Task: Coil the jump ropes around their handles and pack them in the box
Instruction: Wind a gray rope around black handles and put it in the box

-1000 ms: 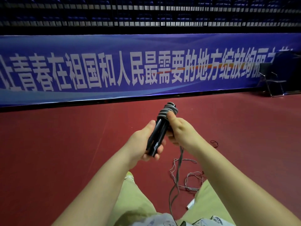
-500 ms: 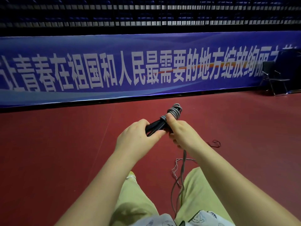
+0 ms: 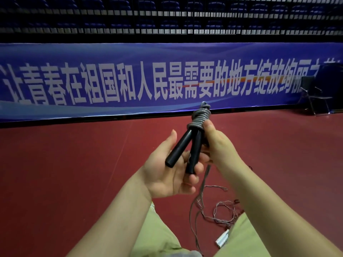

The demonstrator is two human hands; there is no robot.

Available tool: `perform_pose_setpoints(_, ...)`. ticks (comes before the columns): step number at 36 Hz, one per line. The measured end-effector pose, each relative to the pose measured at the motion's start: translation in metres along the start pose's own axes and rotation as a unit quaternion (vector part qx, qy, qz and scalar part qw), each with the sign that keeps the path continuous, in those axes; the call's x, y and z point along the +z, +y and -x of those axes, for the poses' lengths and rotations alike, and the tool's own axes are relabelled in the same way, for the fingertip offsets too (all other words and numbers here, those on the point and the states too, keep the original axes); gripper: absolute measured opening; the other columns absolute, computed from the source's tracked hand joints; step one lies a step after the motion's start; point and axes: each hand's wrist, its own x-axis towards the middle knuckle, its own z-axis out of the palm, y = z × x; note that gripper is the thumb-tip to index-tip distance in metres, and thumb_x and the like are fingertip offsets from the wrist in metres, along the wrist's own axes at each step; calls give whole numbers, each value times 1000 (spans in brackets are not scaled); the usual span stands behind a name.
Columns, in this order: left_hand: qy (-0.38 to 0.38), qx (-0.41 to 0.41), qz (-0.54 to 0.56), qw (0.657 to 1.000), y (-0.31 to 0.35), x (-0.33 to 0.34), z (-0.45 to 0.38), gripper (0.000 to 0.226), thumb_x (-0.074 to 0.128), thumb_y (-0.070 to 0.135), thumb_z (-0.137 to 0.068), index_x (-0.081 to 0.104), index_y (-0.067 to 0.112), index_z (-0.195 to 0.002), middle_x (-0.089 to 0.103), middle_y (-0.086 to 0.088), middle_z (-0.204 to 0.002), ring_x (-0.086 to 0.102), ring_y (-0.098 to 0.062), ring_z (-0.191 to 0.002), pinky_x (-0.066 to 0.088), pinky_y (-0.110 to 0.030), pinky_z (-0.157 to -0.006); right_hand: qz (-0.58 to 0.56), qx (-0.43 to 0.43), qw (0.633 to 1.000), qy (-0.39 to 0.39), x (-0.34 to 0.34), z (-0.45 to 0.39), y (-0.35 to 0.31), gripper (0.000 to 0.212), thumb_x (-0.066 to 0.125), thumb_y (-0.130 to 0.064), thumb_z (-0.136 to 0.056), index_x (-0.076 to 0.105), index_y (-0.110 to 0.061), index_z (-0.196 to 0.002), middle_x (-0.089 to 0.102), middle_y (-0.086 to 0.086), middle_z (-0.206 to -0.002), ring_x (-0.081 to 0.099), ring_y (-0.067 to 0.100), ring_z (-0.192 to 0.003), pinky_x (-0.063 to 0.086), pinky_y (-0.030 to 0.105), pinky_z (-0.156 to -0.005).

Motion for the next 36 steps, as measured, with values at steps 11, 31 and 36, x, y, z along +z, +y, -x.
perform_pose_setpoints(11,200,60,-229,951,4,9,-13,67,15,66,-92,56,14,-82,55,-1,-59,29,-9,-41,24,-25,-48,55,4,998,-22,-7,-11,14,54,29,-49,-101,47,-9,-70,37,-6,-49,33,16,-46,21,26,-49)
perform_pose_setpoints(31,412,163,-600,666,2,-2,-7,39,45,64,-84,53,26,-80,55,7,-69,55,-19,-73,36,-34,-58,83,24,996,6,7,-6,6,60,43,-61,-91,48,-11,-57,41,5,-51,36,18,-47,28,33,-55)
perform_pose_setpoints(36,287,144,-437,840,5,-1,-9,57,60,71,-56,58,22,-86,60,8,-70,58,-17,-69,52,-48,-83,-3,-15,1000,18,6,-3,2,40,49,-62,-62,44,-23,-55,36,-5,-53,35,14,-51,27,30,-58)
